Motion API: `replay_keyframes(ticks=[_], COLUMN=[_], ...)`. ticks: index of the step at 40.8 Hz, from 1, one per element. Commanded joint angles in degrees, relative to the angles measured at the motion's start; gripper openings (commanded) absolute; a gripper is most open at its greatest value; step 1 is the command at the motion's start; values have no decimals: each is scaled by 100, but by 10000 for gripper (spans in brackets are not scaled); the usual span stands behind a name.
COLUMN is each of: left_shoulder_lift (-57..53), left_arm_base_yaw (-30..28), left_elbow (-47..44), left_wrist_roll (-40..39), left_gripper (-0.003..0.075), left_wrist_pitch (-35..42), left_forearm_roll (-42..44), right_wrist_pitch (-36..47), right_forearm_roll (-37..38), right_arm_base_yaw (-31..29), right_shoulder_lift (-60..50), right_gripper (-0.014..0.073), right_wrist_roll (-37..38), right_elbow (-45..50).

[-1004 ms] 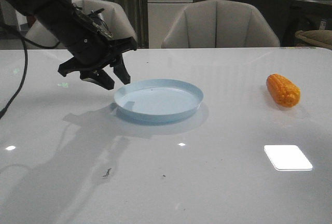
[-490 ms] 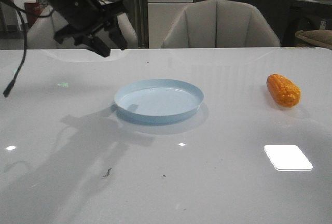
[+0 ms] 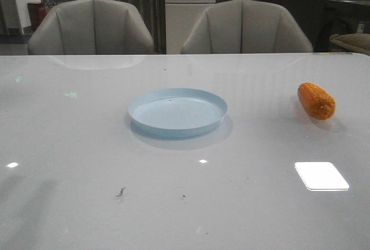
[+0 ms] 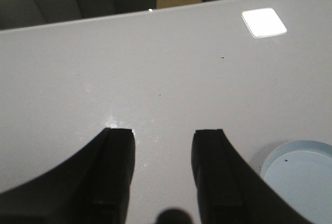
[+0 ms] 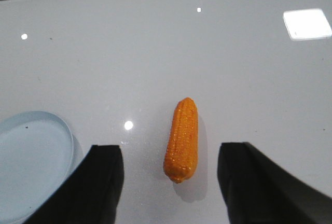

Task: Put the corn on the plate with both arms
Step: 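Raise the left gripper away from the plate, then lower the right gripper over the orange corn cob and close on it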

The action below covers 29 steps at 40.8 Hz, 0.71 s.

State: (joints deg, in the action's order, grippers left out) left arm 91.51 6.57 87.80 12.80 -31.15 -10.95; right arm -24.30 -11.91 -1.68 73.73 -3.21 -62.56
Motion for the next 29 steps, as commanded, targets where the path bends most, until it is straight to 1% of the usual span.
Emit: replay_keyframes(ticks=[1, 4, 6, 10, 13, 20, 29], left_shoulder_lift=[-925, -1551, -2034, -2849, -3342, -4088, -4517], left_arm_base_yaw=[-16, -16, -16, -16, -16, -16, -16], left_elbow=[-843, -1760, -2349, -3341, -3779, -4177, -4251], left_wrist_roll=[-8, -8, -8, -8, -8, -8, -8], left_gripper=[355, 355, 355, 355, 355, 355, 355], left_wrist_pitch=[1072, 1493, 1631, 1633, 1633, 1570, 1614], left_forearm_roll=[-56, -56, -56, -56, -56, -229, -229], right_wrist_pitch=[-298, -743, -978, -1554, -2024, -2465, -2343], right_forearm_roll=[70, 100, 104, 104, 201, 432, 307], right_arm_base_yaw=[-71, -71, -71, -71, -71, -71, -40], right_shoulder_lift=[429, 993, 1488, 2428, 3077, 3900, 4375], right_gripper=[508, 508, 508, 508, 508, 508, 508], right_wrist_roll=[28, 28, 28, 28, 28, 34, 80], right_elbow=[-839, -1448, -1904, -2857, -3484, -4140, -4270])
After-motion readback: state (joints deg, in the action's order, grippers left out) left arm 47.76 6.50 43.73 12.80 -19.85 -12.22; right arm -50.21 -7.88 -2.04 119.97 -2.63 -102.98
